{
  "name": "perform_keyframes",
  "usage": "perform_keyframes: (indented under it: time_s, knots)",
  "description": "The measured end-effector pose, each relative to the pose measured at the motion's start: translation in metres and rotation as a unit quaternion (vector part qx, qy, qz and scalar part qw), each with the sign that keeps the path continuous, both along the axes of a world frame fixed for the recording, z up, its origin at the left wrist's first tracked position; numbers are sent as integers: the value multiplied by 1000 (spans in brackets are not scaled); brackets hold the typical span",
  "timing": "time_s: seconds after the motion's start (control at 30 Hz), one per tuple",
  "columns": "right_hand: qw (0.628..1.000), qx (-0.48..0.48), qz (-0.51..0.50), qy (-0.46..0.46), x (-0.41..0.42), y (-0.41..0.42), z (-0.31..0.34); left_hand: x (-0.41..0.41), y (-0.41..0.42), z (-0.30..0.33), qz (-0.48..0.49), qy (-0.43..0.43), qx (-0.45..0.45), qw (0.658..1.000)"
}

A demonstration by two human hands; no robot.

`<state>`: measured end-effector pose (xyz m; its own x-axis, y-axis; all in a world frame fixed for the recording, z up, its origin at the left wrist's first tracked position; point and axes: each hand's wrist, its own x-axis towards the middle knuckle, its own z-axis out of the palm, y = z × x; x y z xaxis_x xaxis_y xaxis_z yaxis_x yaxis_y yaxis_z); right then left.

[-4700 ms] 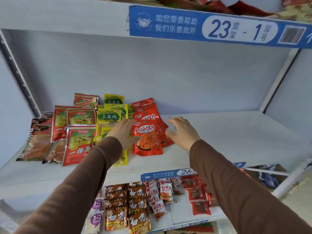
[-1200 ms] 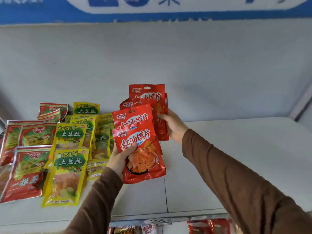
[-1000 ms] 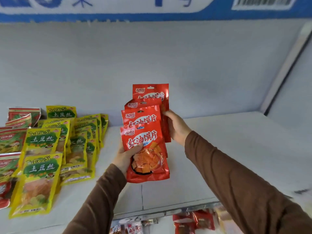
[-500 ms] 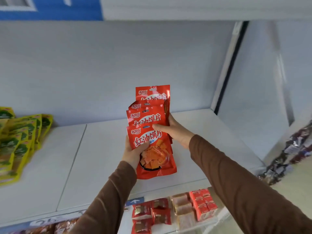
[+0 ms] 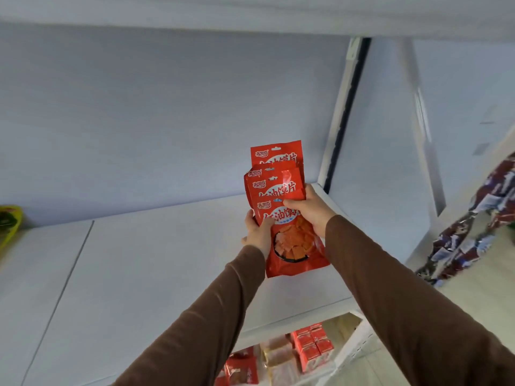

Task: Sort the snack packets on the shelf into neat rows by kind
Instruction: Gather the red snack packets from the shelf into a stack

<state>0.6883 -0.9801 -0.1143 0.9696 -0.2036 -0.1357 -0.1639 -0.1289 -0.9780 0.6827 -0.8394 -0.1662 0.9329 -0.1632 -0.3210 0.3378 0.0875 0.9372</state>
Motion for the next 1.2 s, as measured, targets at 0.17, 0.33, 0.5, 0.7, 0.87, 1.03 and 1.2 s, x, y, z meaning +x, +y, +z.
perform_keyframes:
  time_s: [0.17, 0.33, 0.5, 0.7, 0.87, 1.03, 1.2]
  knots:
    - [998, -39, -52, 13, 20, -48, 0, 19, -49, 6, -20, -10, -52, 998]
    - [997, -42, -40, 43, 38, -87, -10, 39, -80, 2, -72, -86, 99, 989]
    - [996, -21, -26, 81, 46, -105, -34, 55, -87, -22, -104, -155, 308, 933]
    - [994, -76, -59, 46, 58, -113, -37, 55, -104, -22, -112, -151, 350, 918]
    - [985, -145, -89, 32, 56, -115, -42, 55, -96, -21, -81, -130, 348, 925]
    - [945, -302, -123, 17, 46, -108, -35, 50, -79, -14, -52, -137, 316, 937]
    - [862, -466, -146, -137, 27, -79, -17, 41, -43, -6, -29, -186, 361, 913]
